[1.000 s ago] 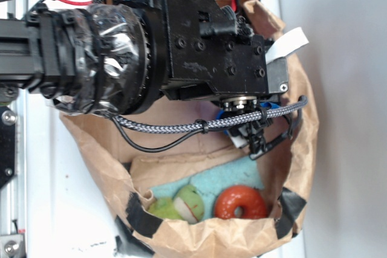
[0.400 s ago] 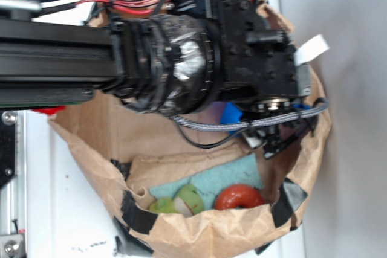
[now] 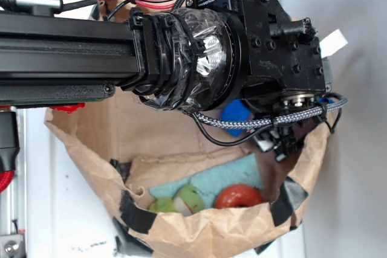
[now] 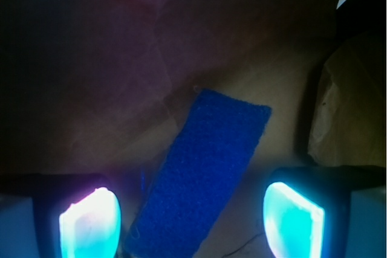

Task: Grab the blue sponge.

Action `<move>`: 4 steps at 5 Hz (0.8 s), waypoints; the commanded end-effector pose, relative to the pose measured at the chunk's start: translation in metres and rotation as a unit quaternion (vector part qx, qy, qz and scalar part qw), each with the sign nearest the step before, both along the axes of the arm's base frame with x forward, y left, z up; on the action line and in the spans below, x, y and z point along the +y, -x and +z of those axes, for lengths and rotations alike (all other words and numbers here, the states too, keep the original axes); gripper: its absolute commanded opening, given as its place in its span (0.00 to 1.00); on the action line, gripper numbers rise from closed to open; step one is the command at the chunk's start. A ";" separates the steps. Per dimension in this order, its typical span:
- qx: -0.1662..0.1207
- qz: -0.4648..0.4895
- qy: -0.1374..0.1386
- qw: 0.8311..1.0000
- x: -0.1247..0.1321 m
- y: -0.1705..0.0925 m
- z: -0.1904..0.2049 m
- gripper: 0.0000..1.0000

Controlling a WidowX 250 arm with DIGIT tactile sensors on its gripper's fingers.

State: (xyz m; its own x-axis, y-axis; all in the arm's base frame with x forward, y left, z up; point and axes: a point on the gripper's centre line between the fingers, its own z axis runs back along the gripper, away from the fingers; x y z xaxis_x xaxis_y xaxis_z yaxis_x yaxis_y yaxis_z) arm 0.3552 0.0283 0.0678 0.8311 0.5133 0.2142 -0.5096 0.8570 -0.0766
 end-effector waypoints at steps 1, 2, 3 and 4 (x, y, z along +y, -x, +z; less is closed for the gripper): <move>-0.023 0.002 -0.013 1.000 -0.008 -0.014 0.012 1.00; -0.021 0.004 -0.013 1.000 -0.011 -0.016 0.007 1.00; -0.008 -0.003 -0.018 1.000 -0.020 -0.018 -0.004 1.00; 0.008 -0.008 -0.032 0.999 -0.025 -0.001 -0.011 0.97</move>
